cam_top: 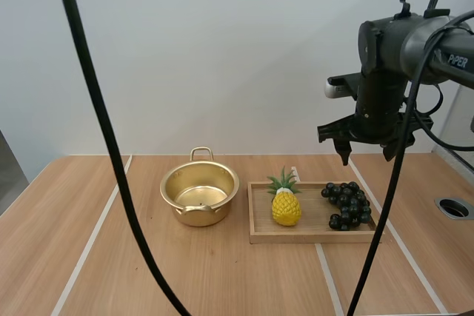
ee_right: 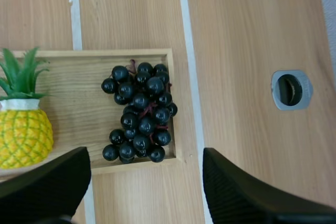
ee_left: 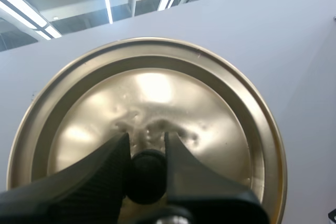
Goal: Open the pot, put the grape inside, and close it
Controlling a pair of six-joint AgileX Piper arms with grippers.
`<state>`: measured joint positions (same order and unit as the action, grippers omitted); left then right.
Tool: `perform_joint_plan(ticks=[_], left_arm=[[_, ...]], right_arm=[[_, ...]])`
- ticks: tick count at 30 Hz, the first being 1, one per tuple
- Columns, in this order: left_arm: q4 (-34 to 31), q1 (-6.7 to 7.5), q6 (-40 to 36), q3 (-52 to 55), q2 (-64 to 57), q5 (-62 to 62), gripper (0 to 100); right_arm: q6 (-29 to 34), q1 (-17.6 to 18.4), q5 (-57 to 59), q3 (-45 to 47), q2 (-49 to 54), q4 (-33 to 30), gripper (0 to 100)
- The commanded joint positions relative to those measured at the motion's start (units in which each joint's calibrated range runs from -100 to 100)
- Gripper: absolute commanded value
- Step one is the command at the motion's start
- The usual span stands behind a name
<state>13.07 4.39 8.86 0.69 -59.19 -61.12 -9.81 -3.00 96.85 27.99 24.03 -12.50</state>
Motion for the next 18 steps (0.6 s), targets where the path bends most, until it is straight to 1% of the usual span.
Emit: perform_joint_plan(ticks=[1,9,18], left_arm=[[-0.15,-0.01,-0.51,-0.63,-2.27,6.74,0],[-0.15,-0.01,-0.51,-0.66,-5.44,25.84,0],[-0.15,-0.01,-0.51,-1.45,-5.44,53.30,0]], right_arm=[[0.54,-0.17,-3.65,2.88,-0.71,0.23,100],[0.54,-0.17,-9.69,6.30,-3.45,0.23,100],[0.54,-0.17,-13.68,6.71,-8.31,0.35,100]])
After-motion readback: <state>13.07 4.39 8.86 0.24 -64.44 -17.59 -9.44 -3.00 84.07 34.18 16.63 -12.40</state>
